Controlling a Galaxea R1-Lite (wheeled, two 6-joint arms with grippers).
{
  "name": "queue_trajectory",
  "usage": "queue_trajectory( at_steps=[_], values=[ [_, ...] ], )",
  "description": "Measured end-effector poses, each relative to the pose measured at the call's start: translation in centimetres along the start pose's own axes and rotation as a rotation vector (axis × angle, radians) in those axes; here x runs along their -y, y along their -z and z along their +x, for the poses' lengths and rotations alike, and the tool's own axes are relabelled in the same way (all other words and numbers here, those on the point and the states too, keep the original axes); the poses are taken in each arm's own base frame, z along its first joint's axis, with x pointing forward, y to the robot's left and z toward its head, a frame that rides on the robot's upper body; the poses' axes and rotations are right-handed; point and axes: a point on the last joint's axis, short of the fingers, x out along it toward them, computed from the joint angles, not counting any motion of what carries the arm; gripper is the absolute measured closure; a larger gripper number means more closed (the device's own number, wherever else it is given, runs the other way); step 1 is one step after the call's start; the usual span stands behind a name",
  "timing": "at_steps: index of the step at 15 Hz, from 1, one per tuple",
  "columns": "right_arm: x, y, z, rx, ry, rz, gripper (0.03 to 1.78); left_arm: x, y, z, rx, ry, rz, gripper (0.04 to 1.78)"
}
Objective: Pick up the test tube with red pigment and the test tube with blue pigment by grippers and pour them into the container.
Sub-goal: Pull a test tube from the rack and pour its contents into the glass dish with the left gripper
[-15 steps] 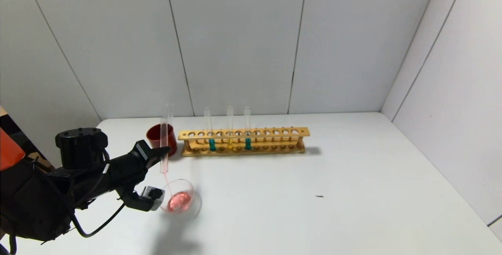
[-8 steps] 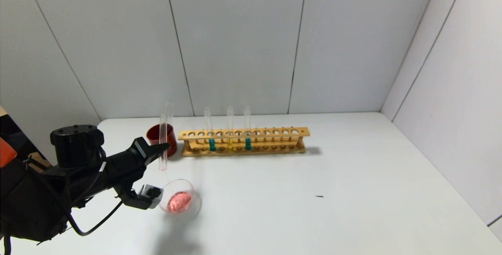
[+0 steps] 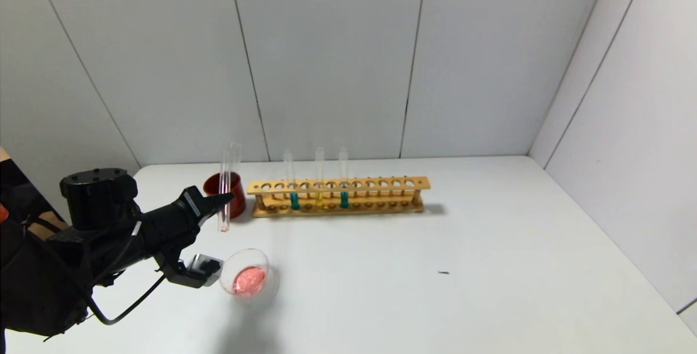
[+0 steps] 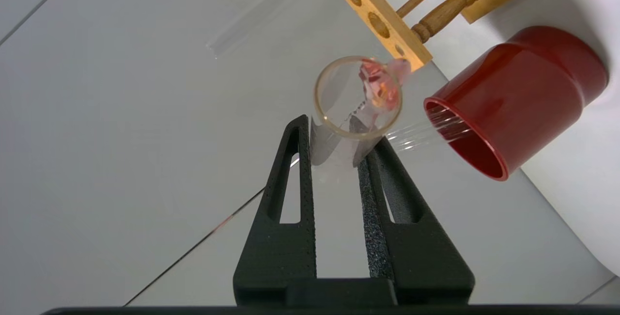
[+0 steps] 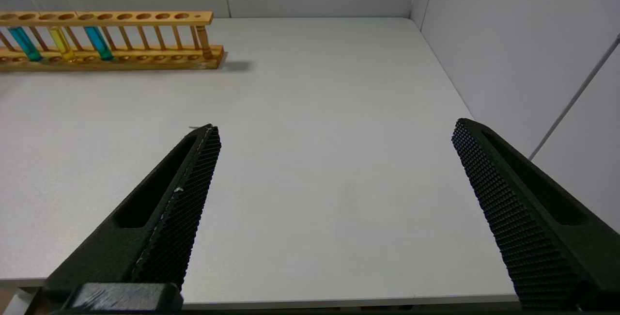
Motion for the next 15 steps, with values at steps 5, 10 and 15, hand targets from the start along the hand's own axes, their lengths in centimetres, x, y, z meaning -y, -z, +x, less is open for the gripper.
queue_trajectory(
  at_steps=[5, 10, 15],
  values=[
    [0.0, 0.0, 0.0, 0.000, 0.000, 0.000, 0.06, -1.1, 0.2, -0.3, -0.018, -0.029, 0.086, 1.49],
    [0.0, 0.0, 0.0, 0.000, 0.000, 0.000, 0.06, -2.0, 0.1, -0.5, -0.025, -0.059, 0.137, 1.49],
    [0.0, 0.0, 0.0, 0.000, 0.000, 0.000, 0.06, -2.2, 0.3, -0.6, -0.060, -0.046, 0.126, 1.49]
  ],
)
